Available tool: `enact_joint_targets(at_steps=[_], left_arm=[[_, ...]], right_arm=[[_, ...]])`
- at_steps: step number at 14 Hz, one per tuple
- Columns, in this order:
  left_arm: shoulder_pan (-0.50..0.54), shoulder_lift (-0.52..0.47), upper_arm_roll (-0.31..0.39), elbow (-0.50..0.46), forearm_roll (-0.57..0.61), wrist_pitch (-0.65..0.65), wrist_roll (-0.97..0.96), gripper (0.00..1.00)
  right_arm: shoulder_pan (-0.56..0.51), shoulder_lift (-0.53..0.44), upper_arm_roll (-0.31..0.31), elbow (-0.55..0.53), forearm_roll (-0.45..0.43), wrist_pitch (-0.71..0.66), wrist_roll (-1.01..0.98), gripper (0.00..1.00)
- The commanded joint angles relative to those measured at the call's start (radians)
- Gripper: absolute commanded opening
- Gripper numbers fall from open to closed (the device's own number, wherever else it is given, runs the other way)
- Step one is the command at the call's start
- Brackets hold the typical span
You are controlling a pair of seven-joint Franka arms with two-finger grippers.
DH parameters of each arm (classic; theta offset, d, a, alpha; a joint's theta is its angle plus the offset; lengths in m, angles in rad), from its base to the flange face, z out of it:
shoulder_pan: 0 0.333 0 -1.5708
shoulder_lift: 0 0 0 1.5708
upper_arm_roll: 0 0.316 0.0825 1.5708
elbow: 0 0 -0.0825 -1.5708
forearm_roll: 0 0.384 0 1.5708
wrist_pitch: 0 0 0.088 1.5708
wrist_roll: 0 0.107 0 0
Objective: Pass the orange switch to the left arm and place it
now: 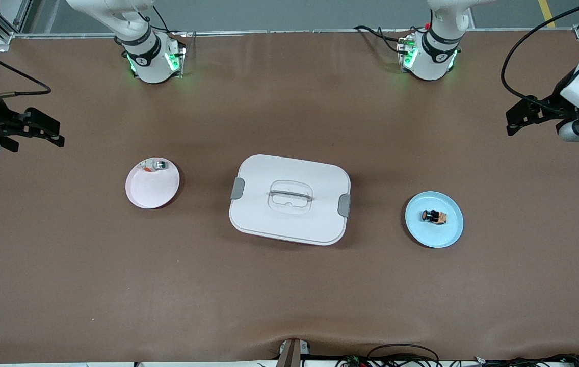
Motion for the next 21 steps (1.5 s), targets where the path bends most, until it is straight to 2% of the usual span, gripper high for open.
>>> enact_joint_targets(at_steps=[1,2,4,21], left_arm=[[-0.103,-0.032,0.109,-0.001,-0.001,-0.021,0.012,1.0],[-0.163,-0.034,0.164,-0.003,-0.001,-0.027,0.001,1.0],[-0.197,-0.041,0.192,-0.003,-0.001,-0.041,-0.002,1.0],[-0.164,-0.107,0.189,-0.067,-0.061,-0.053,0.003,1.0]], right_arm=[[-0.009,-0.024,0.009,-0.017,-0.002,0.022,-0.005,1.0],[-0.011,-0.024,0.009,-0.017,-0.001,0.023,-0.004,1.0],[-0.009,-0.024,0.008,-0.017,-0.002,0.023,-0.002,1.0],[-0.009,-0.024,0.009,-0.019,0.004,0.025,0.041,1.0]])
